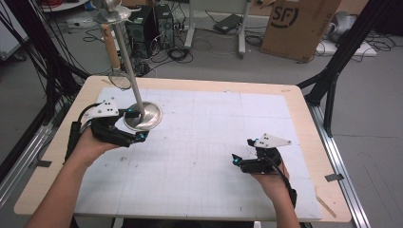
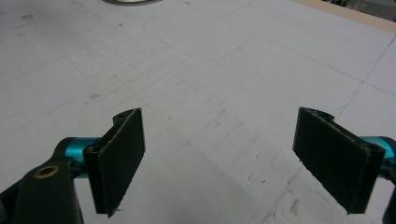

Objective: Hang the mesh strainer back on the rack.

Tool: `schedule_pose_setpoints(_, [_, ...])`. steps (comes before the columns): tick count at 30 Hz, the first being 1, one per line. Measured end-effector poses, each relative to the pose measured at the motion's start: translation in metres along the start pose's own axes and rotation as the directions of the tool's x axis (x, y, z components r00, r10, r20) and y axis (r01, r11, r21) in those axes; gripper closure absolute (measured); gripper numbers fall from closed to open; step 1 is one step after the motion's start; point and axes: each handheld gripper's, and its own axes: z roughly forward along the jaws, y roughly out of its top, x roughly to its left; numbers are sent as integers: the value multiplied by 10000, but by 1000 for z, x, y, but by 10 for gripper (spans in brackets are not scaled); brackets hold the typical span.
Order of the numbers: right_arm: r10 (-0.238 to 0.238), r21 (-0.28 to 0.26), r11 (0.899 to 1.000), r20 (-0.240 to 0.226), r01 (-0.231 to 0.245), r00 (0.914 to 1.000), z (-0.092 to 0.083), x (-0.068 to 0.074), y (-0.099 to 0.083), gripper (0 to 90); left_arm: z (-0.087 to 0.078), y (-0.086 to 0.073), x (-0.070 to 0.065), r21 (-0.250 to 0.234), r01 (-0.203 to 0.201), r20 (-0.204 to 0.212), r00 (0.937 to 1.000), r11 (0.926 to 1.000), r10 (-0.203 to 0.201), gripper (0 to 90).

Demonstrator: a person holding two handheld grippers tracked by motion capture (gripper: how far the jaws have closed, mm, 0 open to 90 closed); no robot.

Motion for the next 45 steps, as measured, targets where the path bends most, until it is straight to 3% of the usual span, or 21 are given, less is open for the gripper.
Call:
schedule_pose_setpoints(4, [14, 7, 10000, -4, -14, 10000, 0, 0, 0, 159, 3, -9, -3, 104, -69, -219, 9997, 9999, 72, 181])
schedule_pose_setpoints(9, [25, 49, 10000, -26, -25, 10000, 0, 0, -2, 159, 7, -22, -3, 145, 160, -294, 9994, 9998, -155, 181])
schedule_pose_setpoints(17, [-23, 130, 9999, -33, 24, 10000, 2, 0, -2, 159, 11, -38, -5, 476, 72, -633, 9980, 9988, -41, 181])
schedule_pose_setpoints(26, [8, 240, 9997, -84, -6, 10000, 5, -1, -2, 159, 19, -50, -8, 565, -13, -1218, 9925, 9984, 82, 181])
schedule_pose_setpoints(32, [-36, 209, 9998, -36, 37, 10000, 3, 0, -2, 159, 21, -50, -10, 854, -109, -1128, 9934, 9963, 205, 181])
schedule_pose_setpoints(45, [-109, 217, 9997, -33, 110, 9999, 3, 2, -1, 159, 26, -52, -14, 849, -23, -991, 9950, 9964, 107, 181])
